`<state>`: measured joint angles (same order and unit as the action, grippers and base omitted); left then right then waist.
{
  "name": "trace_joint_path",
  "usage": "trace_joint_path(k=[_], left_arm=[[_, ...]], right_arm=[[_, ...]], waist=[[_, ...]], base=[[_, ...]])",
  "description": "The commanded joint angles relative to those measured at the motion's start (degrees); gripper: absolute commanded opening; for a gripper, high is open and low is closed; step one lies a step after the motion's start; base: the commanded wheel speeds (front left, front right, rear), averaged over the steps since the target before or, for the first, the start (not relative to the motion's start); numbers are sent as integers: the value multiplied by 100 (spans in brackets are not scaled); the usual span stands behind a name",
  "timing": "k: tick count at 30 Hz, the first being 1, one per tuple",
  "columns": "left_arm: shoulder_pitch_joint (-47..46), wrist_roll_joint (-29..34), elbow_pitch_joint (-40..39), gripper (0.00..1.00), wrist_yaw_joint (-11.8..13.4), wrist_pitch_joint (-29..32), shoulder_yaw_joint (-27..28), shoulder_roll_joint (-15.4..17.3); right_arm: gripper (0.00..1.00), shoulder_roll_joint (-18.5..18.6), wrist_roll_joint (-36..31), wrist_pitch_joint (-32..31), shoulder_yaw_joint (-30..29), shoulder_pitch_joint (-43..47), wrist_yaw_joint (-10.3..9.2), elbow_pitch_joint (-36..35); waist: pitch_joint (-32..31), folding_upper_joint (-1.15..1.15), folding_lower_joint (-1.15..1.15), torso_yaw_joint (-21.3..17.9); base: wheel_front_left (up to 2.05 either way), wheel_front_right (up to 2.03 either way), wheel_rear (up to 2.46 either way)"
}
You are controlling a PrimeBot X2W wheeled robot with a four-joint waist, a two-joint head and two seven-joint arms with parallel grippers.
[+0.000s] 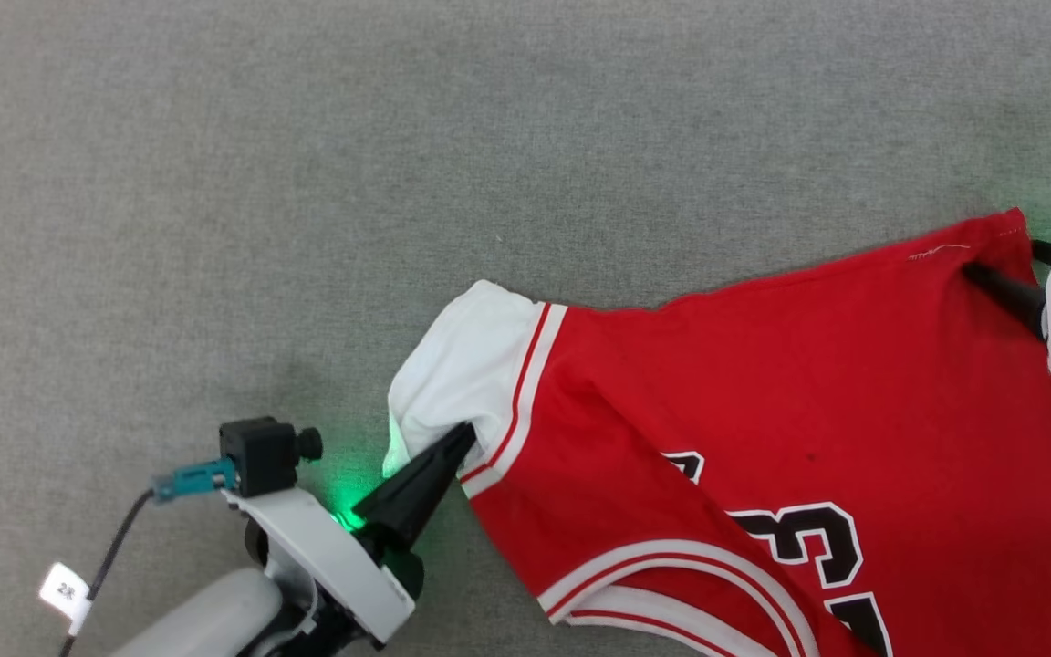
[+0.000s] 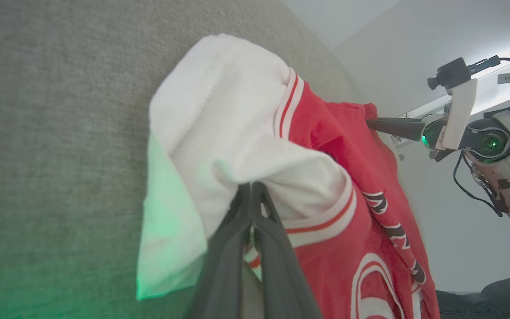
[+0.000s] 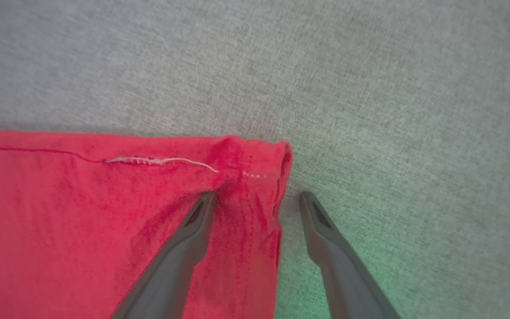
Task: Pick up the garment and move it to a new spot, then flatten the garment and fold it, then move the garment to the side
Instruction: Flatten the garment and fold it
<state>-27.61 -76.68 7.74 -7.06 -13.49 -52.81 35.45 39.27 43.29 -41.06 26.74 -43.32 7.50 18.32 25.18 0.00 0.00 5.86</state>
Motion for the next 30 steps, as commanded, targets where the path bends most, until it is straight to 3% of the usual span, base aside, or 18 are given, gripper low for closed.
trace_joint_path(k=[1, 7, 13, 18, 23, 27, 30], left_arm=[[-45, -88, 220, 0, -19, -6, 58, 6], [-548, -865, 97, 0, -44, 0, 724, 51], [-2138, -1480, 517, 0, -48, 431, 1510, -20], [-4146, -1272, 1628, 0, -48, 781, 1861, -200], [-5862, -1109, 2542, 0, -42, 449, 2265, -560], [-6266, -1015, 2760, 0, -43, 592, 2132, -655], [-5843, -1105, 2667, 0, -43, 749, 1991, -631]], right_arm=[[0, -124, 130, 73, 168, 29, -3, 150], [0, -449, 442, 843, -321, -674, -4, 833], [0, -804, 218, 1589, -886, -1777, -4, 1572], [0, -1089, -140, 2378, -1479, -3098, -4, 2208], [0, -1298, -582, 3365, -1896, -4239, -6, 2722], [0, -1443, -751, 3669, -1863, -4589, -5, 3037], [0, -1488, -706, 3736, -1695, -4345, -5, 3206]], waist=[[-29, 0, 0, -24], [-137, 0, 0, -174], [-88, 0, 0, -293], [57, 0, 0, -460], [129, 0, 0, -574], [118, 0, 0, -643], [97, 0, 0, -653]], base=[[0, 0, 0], [0, 0, 0], [0, 0, 0], [0, 0, 0], [0, 0, 0], [0, 0, 0], [0, 0, 0]])
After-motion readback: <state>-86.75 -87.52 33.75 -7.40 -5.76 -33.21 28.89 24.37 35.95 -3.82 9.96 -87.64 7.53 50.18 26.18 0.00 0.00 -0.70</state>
